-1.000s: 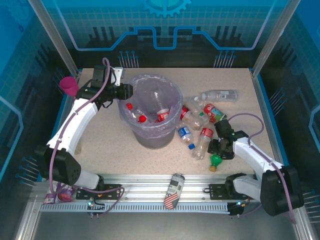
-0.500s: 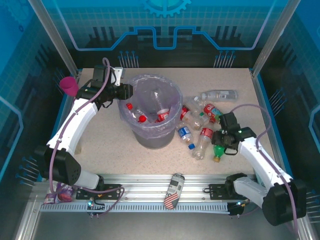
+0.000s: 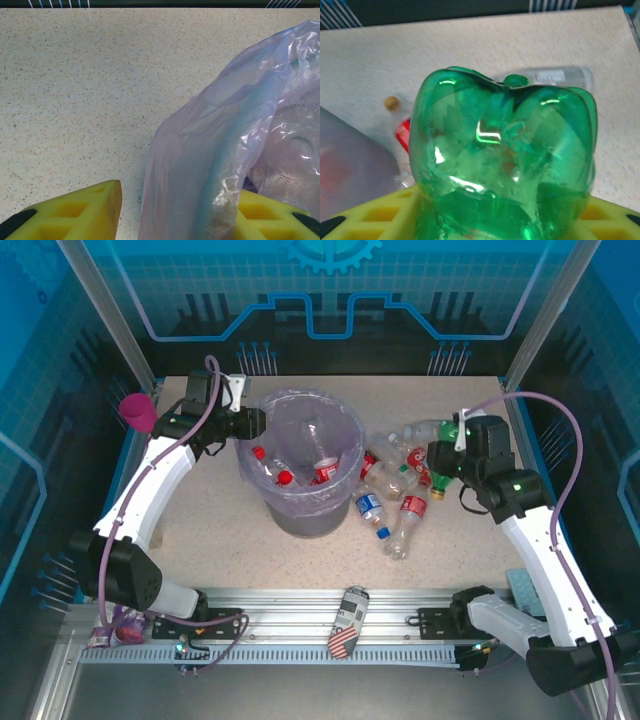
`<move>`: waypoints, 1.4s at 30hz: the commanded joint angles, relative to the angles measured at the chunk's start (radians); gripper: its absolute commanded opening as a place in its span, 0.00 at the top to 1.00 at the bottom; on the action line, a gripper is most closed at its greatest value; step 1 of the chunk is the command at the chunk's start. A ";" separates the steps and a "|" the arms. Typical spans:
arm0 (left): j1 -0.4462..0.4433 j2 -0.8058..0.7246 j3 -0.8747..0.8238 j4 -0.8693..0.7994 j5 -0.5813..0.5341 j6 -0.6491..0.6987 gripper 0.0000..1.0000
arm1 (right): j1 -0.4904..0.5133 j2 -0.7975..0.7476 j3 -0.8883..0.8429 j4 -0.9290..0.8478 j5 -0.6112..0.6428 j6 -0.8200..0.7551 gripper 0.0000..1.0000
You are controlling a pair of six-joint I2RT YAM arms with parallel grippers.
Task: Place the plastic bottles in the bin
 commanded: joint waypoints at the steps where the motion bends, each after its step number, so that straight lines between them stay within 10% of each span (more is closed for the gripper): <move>1: -0.015 0.077 -0.060 -0.104 -0.061 0.024 0.52 | 0.071 0.039 0.095 0.105 -0.036 -0.038 0.53; 16: -0.017 0.074 -0.060 -0.106 -0.061 0.028 0.52 | 0.490 0.435 0.528 0.258 -0.026 -0.176 0.74; 42: -0.020 0.064 -0.060 -0.106 -0.061 0.027 0.52 | 0.544 0.739 0.482 0.000 -0.245 -0.091 0.77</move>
